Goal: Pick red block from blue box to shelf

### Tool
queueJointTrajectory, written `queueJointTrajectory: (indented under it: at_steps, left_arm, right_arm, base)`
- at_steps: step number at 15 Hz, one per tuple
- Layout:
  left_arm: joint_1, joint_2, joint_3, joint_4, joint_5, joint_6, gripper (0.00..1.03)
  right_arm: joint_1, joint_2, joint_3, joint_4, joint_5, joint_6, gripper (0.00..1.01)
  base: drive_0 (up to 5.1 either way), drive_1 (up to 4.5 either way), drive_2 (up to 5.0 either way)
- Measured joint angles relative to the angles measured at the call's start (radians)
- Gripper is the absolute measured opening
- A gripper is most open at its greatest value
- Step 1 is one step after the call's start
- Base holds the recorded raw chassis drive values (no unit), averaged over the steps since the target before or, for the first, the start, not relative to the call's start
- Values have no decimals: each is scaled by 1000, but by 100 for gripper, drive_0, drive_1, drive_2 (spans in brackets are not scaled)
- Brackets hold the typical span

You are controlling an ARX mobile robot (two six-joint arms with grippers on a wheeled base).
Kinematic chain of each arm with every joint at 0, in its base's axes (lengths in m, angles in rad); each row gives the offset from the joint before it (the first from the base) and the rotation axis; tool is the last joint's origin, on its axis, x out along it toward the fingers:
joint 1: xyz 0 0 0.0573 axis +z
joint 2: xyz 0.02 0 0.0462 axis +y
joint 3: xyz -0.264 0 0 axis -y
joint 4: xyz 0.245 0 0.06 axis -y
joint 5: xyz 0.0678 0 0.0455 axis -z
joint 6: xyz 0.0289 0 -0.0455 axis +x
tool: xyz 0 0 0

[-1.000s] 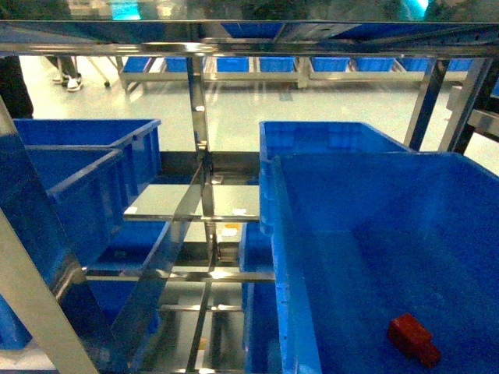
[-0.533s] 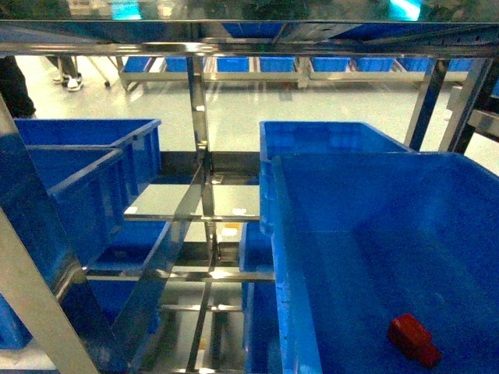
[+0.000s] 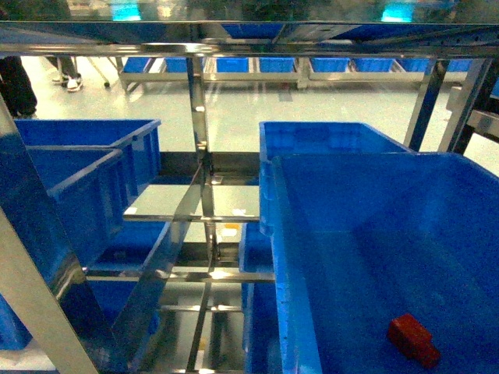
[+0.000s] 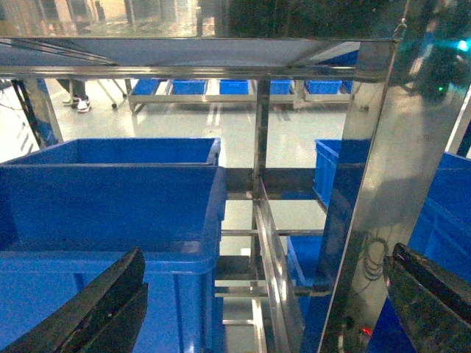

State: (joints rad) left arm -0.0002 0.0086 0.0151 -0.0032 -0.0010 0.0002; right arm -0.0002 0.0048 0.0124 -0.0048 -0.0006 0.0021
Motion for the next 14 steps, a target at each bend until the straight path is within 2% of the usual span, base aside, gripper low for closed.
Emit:
queueJointTrajectory:
  at_steps: [2, 9, 10, 14]
  left_arm:
    - [0, 0, 0, 0, 0, 0, 98]
    - [0, 0, 0, 0, 0, 0, 98]
    - [0, 0, 0, 0, 0, 0, 98]
    - [0, 0, 0, 0, 0, 0, 98]
  right_arm:
    - [0, 0, 0, 1, 0, 0, 5]
    - [0, 0, 0, 1, 0, 0, 96]
    - [0, 0, 0, 1, 0, 0, 99]
    - [0, 0, 0, 1, 0, 0, 98]
  base:
    - [0, 0, 0]
    - [0, 0, 0]
    - [0, 0, 0]
    - [0, 0, 0]
